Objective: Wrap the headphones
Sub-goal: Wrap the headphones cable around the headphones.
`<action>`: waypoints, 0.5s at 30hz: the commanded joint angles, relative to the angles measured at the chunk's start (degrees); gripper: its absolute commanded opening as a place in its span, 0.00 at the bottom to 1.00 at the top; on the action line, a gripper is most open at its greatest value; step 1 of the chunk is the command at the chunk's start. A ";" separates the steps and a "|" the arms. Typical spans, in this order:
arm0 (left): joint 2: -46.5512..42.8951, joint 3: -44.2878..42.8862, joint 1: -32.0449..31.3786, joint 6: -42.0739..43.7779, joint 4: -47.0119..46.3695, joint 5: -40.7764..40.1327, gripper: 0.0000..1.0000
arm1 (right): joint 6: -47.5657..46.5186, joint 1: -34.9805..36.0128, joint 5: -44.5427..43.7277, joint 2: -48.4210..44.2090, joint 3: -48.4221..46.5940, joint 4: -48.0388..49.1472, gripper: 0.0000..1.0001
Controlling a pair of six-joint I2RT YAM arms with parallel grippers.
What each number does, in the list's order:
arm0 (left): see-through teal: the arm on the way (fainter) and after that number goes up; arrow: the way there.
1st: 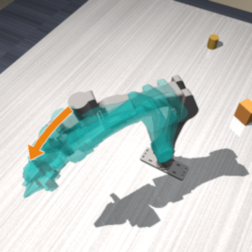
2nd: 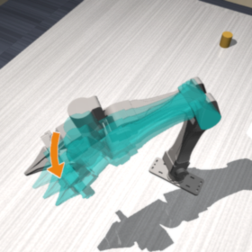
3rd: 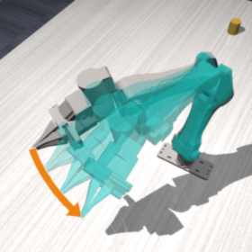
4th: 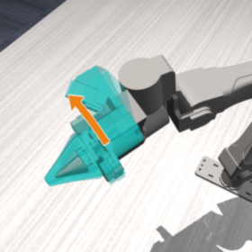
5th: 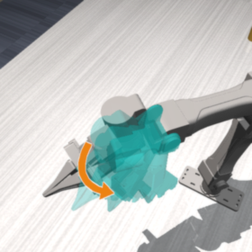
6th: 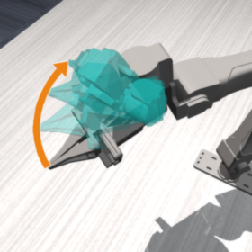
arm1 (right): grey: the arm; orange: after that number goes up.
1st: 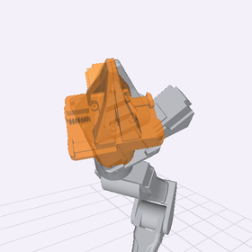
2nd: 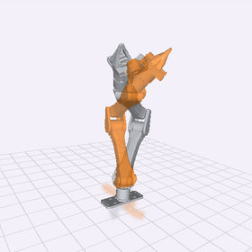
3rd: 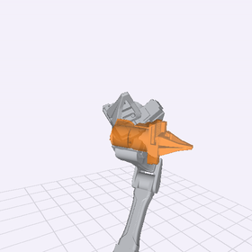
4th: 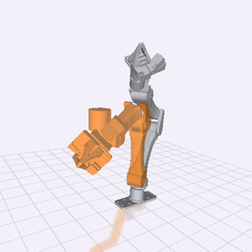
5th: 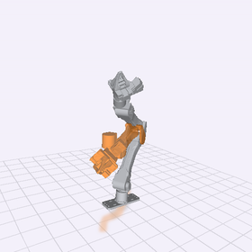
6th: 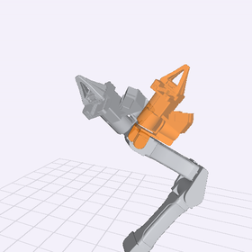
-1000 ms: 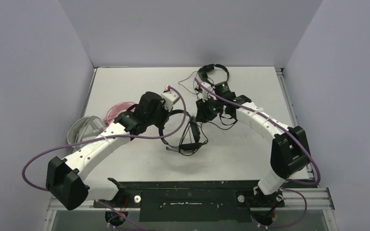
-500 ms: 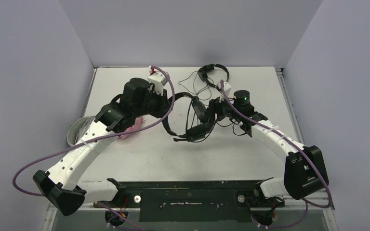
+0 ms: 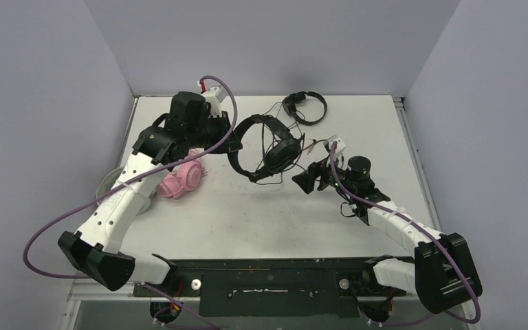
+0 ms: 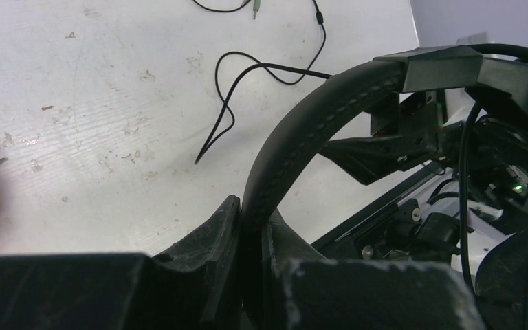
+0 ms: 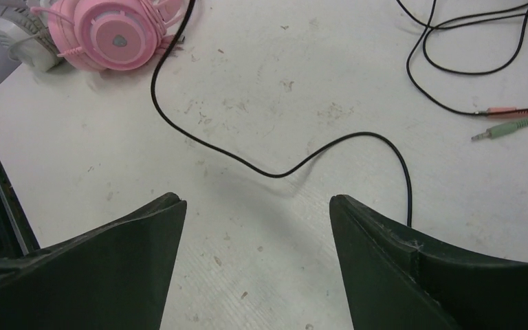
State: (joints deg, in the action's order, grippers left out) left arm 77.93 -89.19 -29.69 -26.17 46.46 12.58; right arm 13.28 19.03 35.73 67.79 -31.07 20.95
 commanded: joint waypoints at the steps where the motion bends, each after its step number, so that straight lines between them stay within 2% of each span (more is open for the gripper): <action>1: -1.20 -4.55 2.54 -5.15 -1.64 6.12 0.00 | 1.97 -0.56 0.46 -2.14 4.46 13.02 0.80; 4: -1.26 -5.62 2.62 -5.58 -1.37 6.27 0.00 | 3.85 -0.19 3.75 -2.06 7.20 20.07 0.99; 9: -1.06 -7.27 2.62 -6.30 -1.12 5.67 0.00 | 5.81 3.31 3.32 1.72 7.14 27.18 1.00; 15: -1.07 -7.10 2.76 -6.77 -1.78 4.80 0.00 | 8.95 12.25 -6.46 10.17 2.01 32.55 1.00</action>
State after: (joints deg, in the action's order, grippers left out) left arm 77.93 -93.60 -27.07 -31.05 47.40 16.14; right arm 19.57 26.81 35.27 73.43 -24.25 43.72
